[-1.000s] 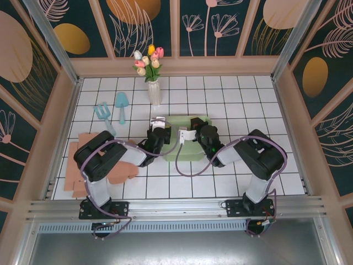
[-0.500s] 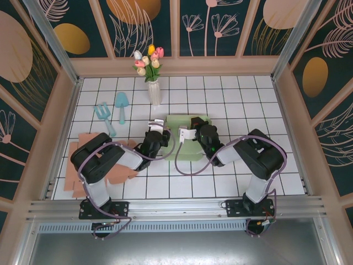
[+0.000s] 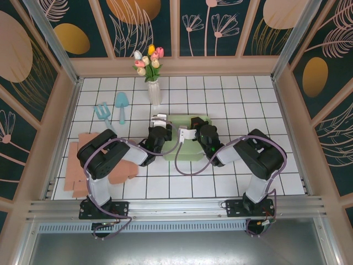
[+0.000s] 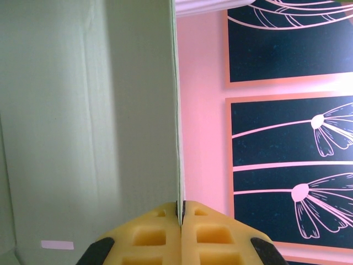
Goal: Fold the paper box
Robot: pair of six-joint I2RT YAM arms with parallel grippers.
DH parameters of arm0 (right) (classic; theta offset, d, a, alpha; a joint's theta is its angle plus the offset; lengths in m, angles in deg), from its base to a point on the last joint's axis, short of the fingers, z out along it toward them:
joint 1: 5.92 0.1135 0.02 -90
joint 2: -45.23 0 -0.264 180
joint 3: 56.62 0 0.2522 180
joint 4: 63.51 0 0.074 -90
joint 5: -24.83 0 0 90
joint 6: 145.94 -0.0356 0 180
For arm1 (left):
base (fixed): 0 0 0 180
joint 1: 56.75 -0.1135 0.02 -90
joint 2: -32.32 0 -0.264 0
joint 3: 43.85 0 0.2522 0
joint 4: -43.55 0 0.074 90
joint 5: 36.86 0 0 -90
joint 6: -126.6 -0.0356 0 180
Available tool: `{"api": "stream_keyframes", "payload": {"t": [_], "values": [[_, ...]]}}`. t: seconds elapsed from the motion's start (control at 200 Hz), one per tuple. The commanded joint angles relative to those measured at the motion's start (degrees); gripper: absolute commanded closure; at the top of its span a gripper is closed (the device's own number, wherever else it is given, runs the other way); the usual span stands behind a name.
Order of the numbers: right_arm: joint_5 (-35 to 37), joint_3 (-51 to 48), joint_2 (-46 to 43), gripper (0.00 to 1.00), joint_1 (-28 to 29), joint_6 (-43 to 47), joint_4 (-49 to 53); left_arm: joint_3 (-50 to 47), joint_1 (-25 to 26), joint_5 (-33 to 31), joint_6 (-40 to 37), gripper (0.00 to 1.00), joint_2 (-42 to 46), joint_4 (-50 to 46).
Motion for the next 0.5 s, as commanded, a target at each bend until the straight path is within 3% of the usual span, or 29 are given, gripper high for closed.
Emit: {"api": "stream_keyframes", "payload": {"t": [0.0, 0.18, 0.3, 0.495], "values": [[0.0, 0.0, 1.9, 1.0, 0.3, -1.6, 3.8, 0.8, -0.4, -3.7, 0.8, 0.8, -1.6, 1.2], [0.0, 0.5, 2.2, 0.99, 0.5, -3.1, 3.8, 0.4, -0.3, -2.8, 0.6, 1.0, -2.1, 1.9], [-0.7, 0.4, 1.5, 0.81, 0.8, -5.1, 2.9, -0.1, -0.2, -3.1, 0.3, 1.0, -2.1, 2.3], [-4.8, 0.1, -4.8, 0.64, 1.3, -15.0, 6.2, -2.0, -0.2, -4.8, -0.3, 1.0, -1.0, 3.3]]}}
